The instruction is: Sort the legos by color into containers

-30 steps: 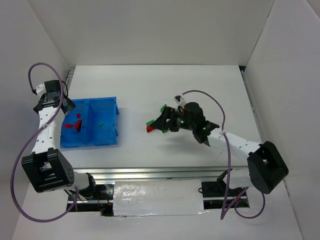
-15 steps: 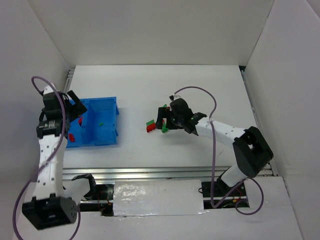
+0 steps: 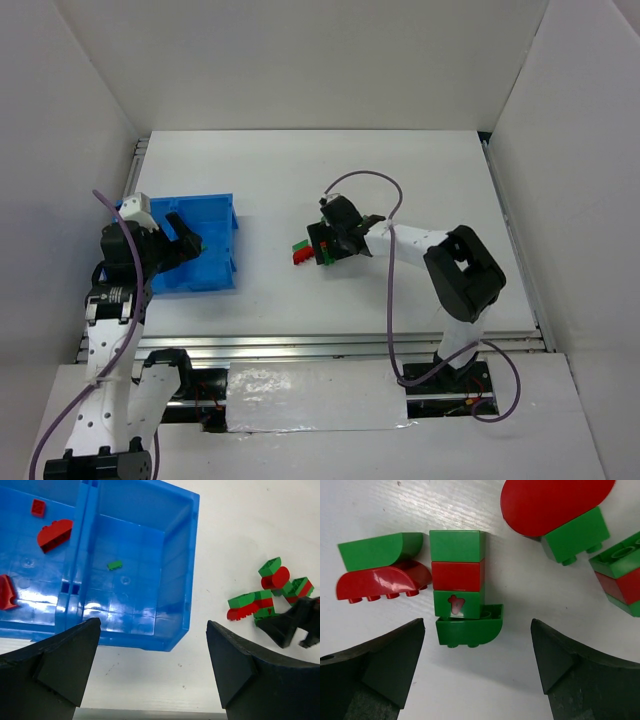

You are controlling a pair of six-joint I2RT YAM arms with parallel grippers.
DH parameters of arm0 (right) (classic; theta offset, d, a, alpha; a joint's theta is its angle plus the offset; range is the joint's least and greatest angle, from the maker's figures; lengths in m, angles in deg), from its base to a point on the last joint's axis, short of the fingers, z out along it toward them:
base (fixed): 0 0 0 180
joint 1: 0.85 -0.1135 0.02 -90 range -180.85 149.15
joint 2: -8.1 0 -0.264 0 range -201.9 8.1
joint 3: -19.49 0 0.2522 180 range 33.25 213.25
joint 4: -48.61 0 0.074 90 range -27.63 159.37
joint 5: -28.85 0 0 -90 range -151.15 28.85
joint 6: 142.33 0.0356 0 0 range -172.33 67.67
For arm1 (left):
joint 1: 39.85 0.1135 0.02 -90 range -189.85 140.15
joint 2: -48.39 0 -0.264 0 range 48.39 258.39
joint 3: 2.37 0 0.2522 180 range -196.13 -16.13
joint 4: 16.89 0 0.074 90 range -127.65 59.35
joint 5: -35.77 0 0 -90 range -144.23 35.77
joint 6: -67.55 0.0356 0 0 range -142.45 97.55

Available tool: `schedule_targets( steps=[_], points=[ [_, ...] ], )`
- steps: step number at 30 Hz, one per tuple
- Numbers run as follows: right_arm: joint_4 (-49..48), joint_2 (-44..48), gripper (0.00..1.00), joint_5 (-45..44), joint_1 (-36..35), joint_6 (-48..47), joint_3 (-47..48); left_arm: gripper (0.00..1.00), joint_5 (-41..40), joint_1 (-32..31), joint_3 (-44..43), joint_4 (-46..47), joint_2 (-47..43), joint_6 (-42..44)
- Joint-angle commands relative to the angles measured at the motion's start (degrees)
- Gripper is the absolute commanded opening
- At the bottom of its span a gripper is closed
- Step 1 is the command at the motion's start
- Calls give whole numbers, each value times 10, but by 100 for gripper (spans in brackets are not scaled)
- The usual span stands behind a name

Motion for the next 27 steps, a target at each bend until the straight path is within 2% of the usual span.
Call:
schedule_targets(
  steps=[1,4,7,8,10,11,12,15,16,23,27],
  points=[
    [-3,-32,93,4,-5,-39,34,99,31,-15,-6,29,0,18],
    [-10,-45,91,-3,-4,-44,36,99,33,-22,-7,25,6,19],
    [-34,-46,84,-4,-5,-46,28,99,42,-24,-4,32,2,20],
    [-37,-47,76,-5,-5,-46,28,100,45,-25,-3,32,1,20],
    [-37,-51,69,-3,-5,-47,29,99,44,-27,-3,30,1,21],
    [-38,-50,58,0,-5,-49,28,99,44,-29,-3,30,1,20],
    [-42,-48,53,0,-7,-48,27,100,44,-29,-3,30,1,21],
    [-51,-27,48,6,-9,-44,9,99,45,-32,-2,31,1,20],
    [-55,-13,42,7,-12,-40,-1,99,46,-32,-2,31,1,20],
    [-66,70,40,1,-41,-35,-45,99,73,-39,-1,38,6,16],
    [-66,133,40,-7,-62,-41,-72,100,152,-40,-8,52,24,-8]
  ],
)
